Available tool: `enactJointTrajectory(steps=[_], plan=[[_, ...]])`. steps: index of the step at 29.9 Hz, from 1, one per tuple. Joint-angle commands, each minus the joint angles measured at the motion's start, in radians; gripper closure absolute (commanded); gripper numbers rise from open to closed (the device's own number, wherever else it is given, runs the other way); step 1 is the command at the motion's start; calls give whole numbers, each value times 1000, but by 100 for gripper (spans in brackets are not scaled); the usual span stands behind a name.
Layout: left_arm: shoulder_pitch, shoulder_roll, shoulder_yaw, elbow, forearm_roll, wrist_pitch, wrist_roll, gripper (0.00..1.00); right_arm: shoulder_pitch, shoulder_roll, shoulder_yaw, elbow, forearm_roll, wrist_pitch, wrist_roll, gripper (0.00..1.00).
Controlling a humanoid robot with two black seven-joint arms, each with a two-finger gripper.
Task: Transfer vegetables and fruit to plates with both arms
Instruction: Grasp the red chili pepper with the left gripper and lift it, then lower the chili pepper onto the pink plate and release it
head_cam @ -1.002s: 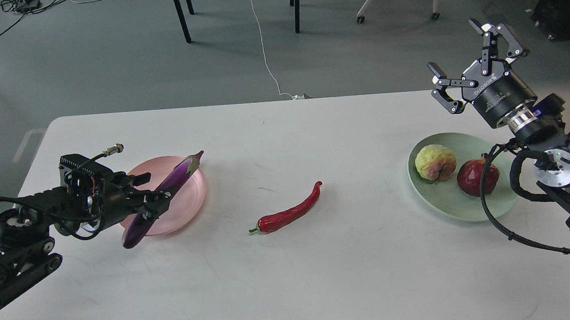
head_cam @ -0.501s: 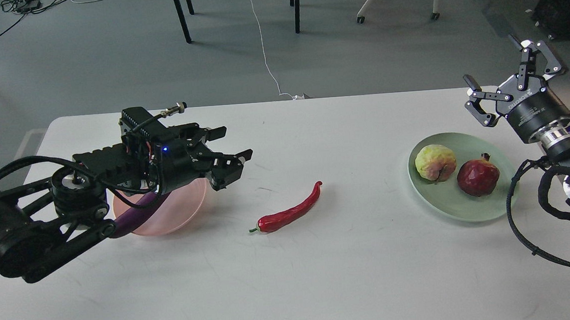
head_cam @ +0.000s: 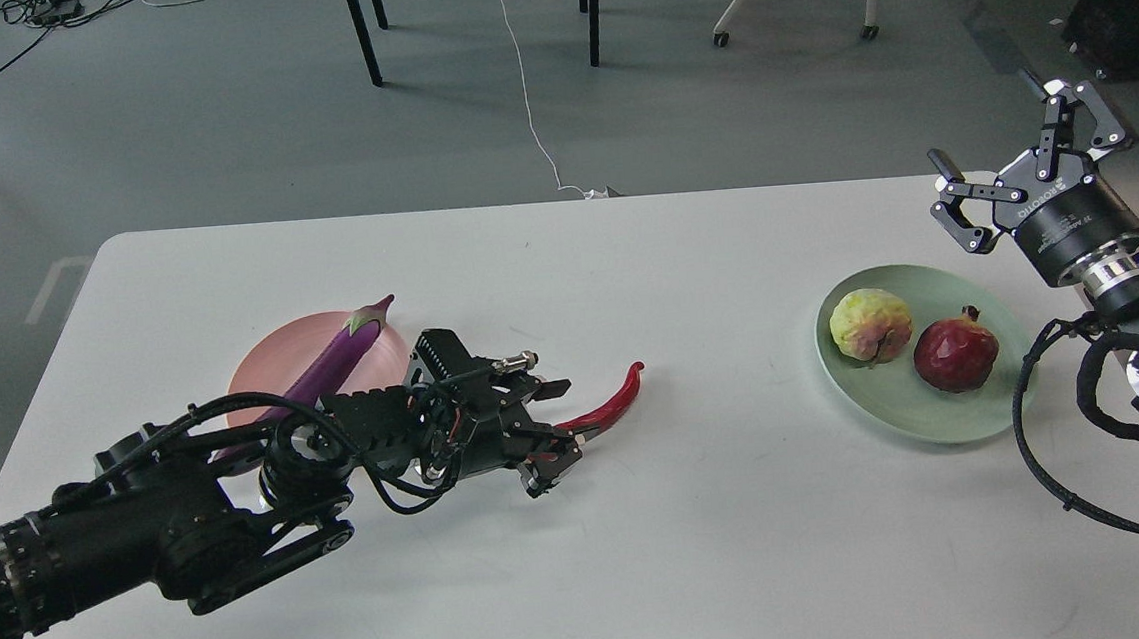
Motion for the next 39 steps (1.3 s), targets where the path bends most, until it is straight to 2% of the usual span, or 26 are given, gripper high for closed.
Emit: enactJointTrajectory(steps=[1, 4, 9, 11, 15, 17, 20, 26, 29, 33, 39], plan=[[17, 2, 3, 7, 0, 0, 0, 53, 2, 2, -1, 0, -2, 0, 0, 1], [40, -3, 3, 30, 0, 3, -1, 60, 3, 3, -2, 0, -2, 0, 0, 1], [52, -6, 1, 32, 0, 3, -1, 61, 8, 3, -2, 0, -2, 0, 1, 1], [52, -4, 1, 33, 0, 3, -1, 68, 8, 3, -2, 0, -2, 0, 0, 1], [51, 0, -2, 32, 0, 3, -1, 86, 8, 3, -2, -1, -3, 0, 0, 1], [51, 16, -9, 20, 0, 3, -1, 91, 9, 3, -4, -1, -3, 0, 0, 1], [49, 60, -31, -34, 0, 32, -3, 91, 10, 3, -2, -1, -3, 0, 0, 1], [49, 304, -86, -227, 0, 61, -1, 91, 11, -3, -2, -3, -3, 0, 0, 1], [54, 427, -86, -246, 0, 72, -7, 90, 11, 2, -4, -3, -5, 0, 0, 1], [89, 520, -83, -244, 0, 86, -10, 89, 13, 5, -7, -3, -5, 0, 0, 1], [117, 537, -72, -226, 0, 83, -10, 84, 17, 20, -10, -3, -6, 0, 0, 1]])
